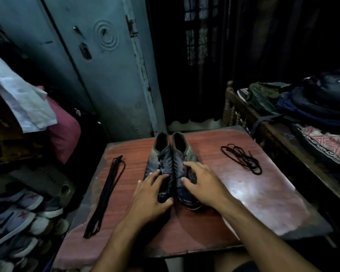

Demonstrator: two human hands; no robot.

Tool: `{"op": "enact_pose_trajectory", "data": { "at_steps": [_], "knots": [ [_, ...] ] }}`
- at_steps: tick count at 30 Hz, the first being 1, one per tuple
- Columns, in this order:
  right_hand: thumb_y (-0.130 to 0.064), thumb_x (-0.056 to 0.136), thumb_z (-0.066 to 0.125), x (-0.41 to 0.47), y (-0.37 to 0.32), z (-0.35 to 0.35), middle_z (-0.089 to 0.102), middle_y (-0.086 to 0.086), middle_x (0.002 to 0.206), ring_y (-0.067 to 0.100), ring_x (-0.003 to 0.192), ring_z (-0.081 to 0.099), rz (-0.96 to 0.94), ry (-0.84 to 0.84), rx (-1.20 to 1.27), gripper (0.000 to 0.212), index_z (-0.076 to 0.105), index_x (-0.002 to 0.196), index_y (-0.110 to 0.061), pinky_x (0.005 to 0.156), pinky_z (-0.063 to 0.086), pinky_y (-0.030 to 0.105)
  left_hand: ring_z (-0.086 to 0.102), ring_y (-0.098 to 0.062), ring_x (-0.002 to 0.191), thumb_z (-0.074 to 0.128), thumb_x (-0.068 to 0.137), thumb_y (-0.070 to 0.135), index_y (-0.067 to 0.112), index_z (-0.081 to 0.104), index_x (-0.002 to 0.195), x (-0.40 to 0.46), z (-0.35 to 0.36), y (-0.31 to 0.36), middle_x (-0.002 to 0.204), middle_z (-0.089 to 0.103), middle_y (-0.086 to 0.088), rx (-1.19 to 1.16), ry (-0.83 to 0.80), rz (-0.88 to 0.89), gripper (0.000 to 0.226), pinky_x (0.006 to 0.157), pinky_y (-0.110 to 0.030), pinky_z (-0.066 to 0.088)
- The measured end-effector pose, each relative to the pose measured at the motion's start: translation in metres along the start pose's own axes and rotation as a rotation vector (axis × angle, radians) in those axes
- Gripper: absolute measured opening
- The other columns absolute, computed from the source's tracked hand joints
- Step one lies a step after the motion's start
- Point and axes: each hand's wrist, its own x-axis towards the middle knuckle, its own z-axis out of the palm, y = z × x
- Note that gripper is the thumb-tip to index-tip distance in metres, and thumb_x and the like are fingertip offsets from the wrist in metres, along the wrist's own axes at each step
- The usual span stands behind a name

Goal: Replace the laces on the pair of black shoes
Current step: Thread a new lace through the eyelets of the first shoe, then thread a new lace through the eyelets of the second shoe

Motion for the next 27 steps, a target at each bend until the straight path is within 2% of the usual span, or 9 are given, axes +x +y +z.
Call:
{"op": "enact_pose_trajectory", "data": {
  "at_steps": [2,5,9,12,15,18,20,24,27],
  "knots": [
    [-0.025,0.094,0.068,-0.007,0.015,-0.019,0.064,-0.003,0.121,0.016,0.112,0.059,0.020,0.080,0.121,0.036,0.064,0.130,-0.021,0.091,0.043,0.024,0.034,-0.016,0.148,0.040,0.071,0.072,0.035,0.042,0.151,0.003,-0.001,0.010,0.161,0.032,0.007,-0.001,0.080,0.021,0.088,0.125,-0.049,0.022],
    [-0.017,0.090,0.071,-0.019,0.060,-0.047,0.064,-0.005,0.103,0.015,0.099,0.062,0.060,0.215,0.040,0.022,0.071,0.111,-0.018,0.086,0.047,0.027,0.048,-0.016,0.134,0.051,0.082,0.063,0.029,0.058,0.137,0.009,0.011,0.039,0.145,0.050,0.006,-0.087,0.247,0.146,0.064,0.112,-0.039,0.042],
    [-0.014,0.085,0.072,-0.033,0.125,-0.082,0.066,0.005,0.109,0.027,0.106,0.061,0.264,0.368,-0.120,0.027,0.072,0.111,-0.016,0.094,0.050,0.038,0.043,-0.017,0.138,0.045,0.084,0.067,0.027,0.058,0.140,0.016,0.045,0.077,0.149,0.049,0.004,-0.037,0.118,0.239,0.070,0.117,-0.034,0.035],
    [-0.013,0.090,0.068,-0.038,0.158,-0.098,0.064,0.009,0.117,0.031,0.111,0.058,0.337,0.349,-0.184,0.030,0.070,0.120,-0.014,0.098,0.049,0.043,0.042,-0.024,0.141,0.038,0.084,0.066,0.023,0.059,0.142,0.024,0.068,0.096,0.150,0.049,0.001,-0.032,0.098,0.209,0.075,0.119,-0.042,0.034],
    [-0.009,0.093,0.061,-0.033,0.177,-0.099,0.067,0.010,0.114,0.033,0.109,0.061,0.329,0.337,-0.193,0.028,0.071,0.120,-0.014,0.096,0.051,0.045,0.041,-0.023,0.143,0.036,0.084,0.066,0.024,0.058,0.143,0.033,0.079,0.111,0.151,0.049,0.001,-0.031,0.104,0.208,0.075,0.119,-0.042,0.034],
    [-0.014,0.095,0.060,-0.020,0.182,-0.103,0.074,0.010,0.103,0.034,0.099,0.067,0.343,0.343,-0.174,0.018,0.074,0.106,-0.017,0.086,0.054,0.041,0.043,-0.021,0.140,0.034,0.081,0.067,0.028,0.058,0.141,0.040,0.081,0.121,0.151,0.050,0.004,-0.002,0.115,0.197,0.075,0.116,-0.041,0.036],
    [-0.027,0.094,0.064,-0.007,0.180,-0.111,0.075,0.009,0.093,0.033,0.094,0.069,0.419,0.310,-0.157,0.011,0.072,0.093,-0.019,0.078,0.054,0.038,0.046,-0.020,0.135,0.037,0.080,0.067,0.032,0.059,0.138,0.042,0.082,0.127,0.147,0.052,0.006,0.013,0.130,0.176,0.071,0.112,-0.042,0.039],
    [-0.051,0.087,0.071,0.021,0.172,-0.121,0.074,0.011,0.096,0.034,0.096,0.070,0.526,0.152,-0.246,0.036,0.071,0.088,-0.016,0.080,0.055,0.038,0.050,-0.017,0.130,0.047,0.081,0.066,0.037,0.061,0.131,0.037,0.089,0.126,0.142,0.055,0.012,0.007,0.184,0.173,0.060,0.105,-0.043,0.043],
    [-0.047,0.089,0.071,0.033,0.168,-0.121,0.071,0.015,0.108,0.037,0.105,0.068,0.520,0.119,-0.342,0.036,0.069,0.100,-0.013,0.084,0.054,0.040,0.049,-0.015,0.131,0.048,0.084,0.069,0.039,0.060,0.132,0.037,0.092,0.122,0.142,0.053,0.014,0.001,0.190,0.182,0.059,0.106,-0.042,0.042]
  ]
}}
